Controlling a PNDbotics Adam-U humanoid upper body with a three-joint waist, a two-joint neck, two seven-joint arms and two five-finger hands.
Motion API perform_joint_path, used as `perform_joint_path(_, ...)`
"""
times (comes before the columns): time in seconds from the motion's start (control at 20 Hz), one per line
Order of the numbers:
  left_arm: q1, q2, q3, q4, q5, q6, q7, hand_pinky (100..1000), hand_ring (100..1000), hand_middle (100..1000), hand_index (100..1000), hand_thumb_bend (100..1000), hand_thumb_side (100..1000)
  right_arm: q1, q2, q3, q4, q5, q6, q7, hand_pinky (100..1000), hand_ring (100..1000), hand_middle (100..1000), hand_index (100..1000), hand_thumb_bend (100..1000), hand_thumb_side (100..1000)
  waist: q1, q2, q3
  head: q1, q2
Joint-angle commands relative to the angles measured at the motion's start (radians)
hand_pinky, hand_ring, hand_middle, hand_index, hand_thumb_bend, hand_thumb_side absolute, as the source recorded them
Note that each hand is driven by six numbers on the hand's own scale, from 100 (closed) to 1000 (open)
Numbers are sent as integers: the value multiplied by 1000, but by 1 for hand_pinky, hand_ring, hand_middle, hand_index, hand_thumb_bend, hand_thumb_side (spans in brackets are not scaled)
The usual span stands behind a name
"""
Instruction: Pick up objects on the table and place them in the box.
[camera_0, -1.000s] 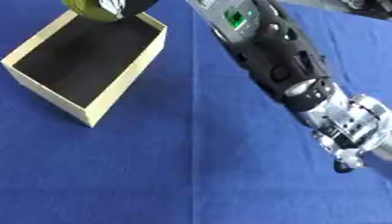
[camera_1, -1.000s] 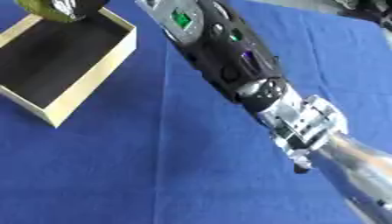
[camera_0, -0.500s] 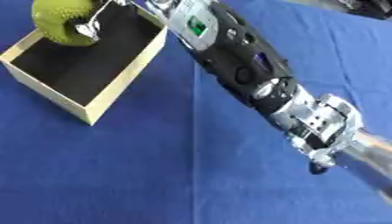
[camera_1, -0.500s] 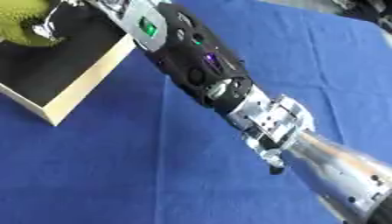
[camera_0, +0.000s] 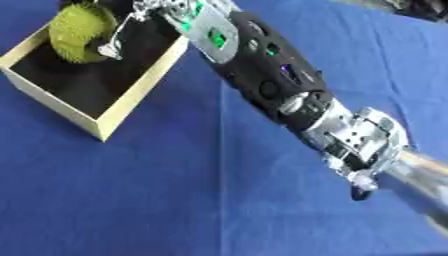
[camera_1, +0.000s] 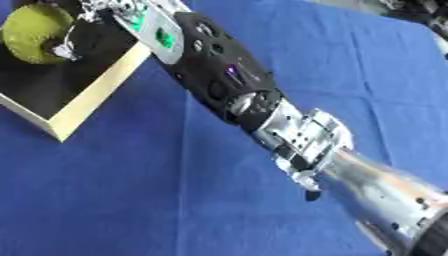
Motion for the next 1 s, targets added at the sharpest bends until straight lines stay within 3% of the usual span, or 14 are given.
perform_joint_path(0.05, -6, 26, 9, -14, 0, -3, 0, 742, 524, 594, 579, 300, 219, -14, -17, -22, -14, 23, 9, -6, 836, 854, 790, 878, 227, 245, 17, -18, -1, -4, 10)
perform_joint_path(0.4, -2, 25, 10, -14, -3, -1, 3, 742, 524, 594, 579, 303, 218, -2, -30, -47, -52, 0, 29, -7, 864, 872, 807, 901, 177, 341, 23, -21, -6, -1, 13)
perform_joint_path(0.6, 3, 25, 12, -14, -5, 0, 5, 741, 524, 593, 579, 305, 215, 5, -48, -61, -110, -49, 42, -21, 858, 861, 797, 896, 162, 307, 28, -25, -11, 3, 17)
perform_joint_path(0.8, 15, 26, 16, -14, -10, 1, 10, 741, 525, 593, 580, 308, 213, 21, -101, -107, -236, -119, 84, -65, 820, 814, 753, 885, 106, 225, 34, -33, -24, 16, 23)
perform_joint_path(1.0, 37, 30, 25, -14, -19, 4, 21, 742, 524, 593, 579, 305, 215, 97, -242, -179, -455, -226, 179, -168, 785, 778, 719, 878, 100, 145, 39, -42, -44, 48, 30)
